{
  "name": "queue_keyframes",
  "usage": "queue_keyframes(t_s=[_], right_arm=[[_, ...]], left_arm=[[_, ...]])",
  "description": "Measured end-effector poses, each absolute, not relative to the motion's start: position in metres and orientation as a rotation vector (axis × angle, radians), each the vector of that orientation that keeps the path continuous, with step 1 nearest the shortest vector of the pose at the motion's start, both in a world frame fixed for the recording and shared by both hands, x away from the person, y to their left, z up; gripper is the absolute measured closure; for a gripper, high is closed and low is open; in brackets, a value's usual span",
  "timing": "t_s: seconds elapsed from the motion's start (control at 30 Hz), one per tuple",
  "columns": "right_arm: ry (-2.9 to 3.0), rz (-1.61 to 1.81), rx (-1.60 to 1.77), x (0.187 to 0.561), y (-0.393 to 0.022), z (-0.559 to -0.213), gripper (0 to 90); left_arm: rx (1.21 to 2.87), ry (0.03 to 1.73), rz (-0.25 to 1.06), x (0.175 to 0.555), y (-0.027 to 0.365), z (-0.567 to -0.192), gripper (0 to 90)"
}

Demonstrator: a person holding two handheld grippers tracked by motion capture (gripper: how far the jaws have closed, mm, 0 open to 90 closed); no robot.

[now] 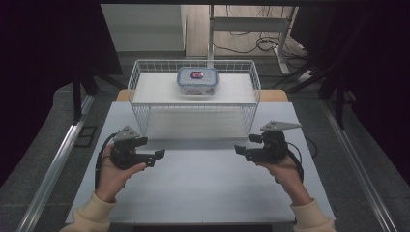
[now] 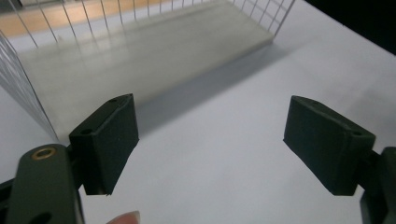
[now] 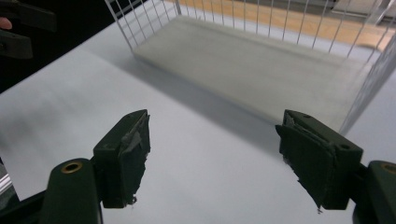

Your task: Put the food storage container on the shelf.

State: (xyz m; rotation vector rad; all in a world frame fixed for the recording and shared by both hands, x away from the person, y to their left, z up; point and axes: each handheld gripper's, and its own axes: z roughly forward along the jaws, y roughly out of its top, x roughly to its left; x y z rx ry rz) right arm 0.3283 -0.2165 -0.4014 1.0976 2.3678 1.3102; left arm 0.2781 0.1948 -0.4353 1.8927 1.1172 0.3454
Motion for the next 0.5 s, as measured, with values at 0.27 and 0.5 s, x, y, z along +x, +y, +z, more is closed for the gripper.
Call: queue_keyframes(t_s=[0.27, 0.5], right_arm=[[2.399, 1.284, 1.13, 0.31, -0.228, -0.435, 24.5], [2.447, 1.226, 1.154, 0.309, -0.224, -0.455, 24.5]], left_arm=[[1.943, 1.165, 0.309, 0.259, 0.195, -0.471, 17.7], [1.938, 1.192, 0.317, 0.26, 0.2, -0.475, 17.7]])
